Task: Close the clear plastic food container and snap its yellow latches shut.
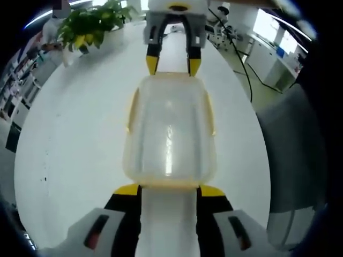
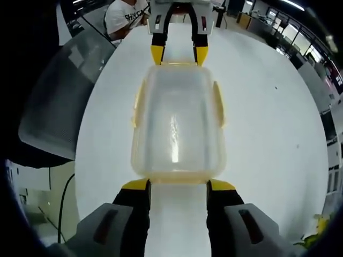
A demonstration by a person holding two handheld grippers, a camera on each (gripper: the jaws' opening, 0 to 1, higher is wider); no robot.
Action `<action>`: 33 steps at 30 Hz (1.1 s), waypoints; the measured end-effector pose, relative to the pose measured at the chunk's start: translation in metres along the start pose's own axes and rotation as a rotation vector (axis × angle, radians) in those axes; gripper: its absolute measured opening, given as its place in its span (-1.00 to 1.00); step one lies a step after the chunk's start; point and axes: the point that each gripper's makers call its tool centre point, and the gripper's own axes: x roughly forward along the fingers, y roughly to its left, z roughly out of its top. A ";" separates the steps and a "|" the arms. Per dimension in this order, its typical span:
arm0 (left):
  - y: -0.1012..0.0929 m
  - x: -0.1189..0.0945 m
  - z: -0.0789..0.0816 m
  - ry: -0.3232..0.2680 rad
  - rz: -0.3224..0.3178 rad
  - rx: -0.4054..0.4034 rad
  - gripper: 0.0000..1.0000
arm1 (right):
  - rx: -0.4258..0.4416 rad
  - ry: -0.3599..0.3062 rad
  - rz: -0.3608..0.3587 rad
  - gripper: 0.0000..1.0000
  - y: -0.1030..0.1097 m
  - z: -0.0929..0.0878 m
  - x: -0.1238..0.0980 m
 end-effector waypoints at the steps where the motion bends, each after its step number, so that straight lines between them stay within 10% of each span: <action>1: 0.000 0.000 0.000 0.000 -0.001 -0.003 -0.31 | 0.003 -0.004 0.001 -0.23 0.000 0.000 0.000; 15: -0.001 -0.001 -0.004 -0.035 -0.009 -0.071 -0.31 | 0.130 -0.071 -0.012 -0.18 0.000 -0.009 -0.009; 33: 0.003 -0.016 -0.015 -0.151 0.023 -0.331 -0.30 | 0.541 -0.280 -0.048 -0.28 0.003 -0.002 -0.023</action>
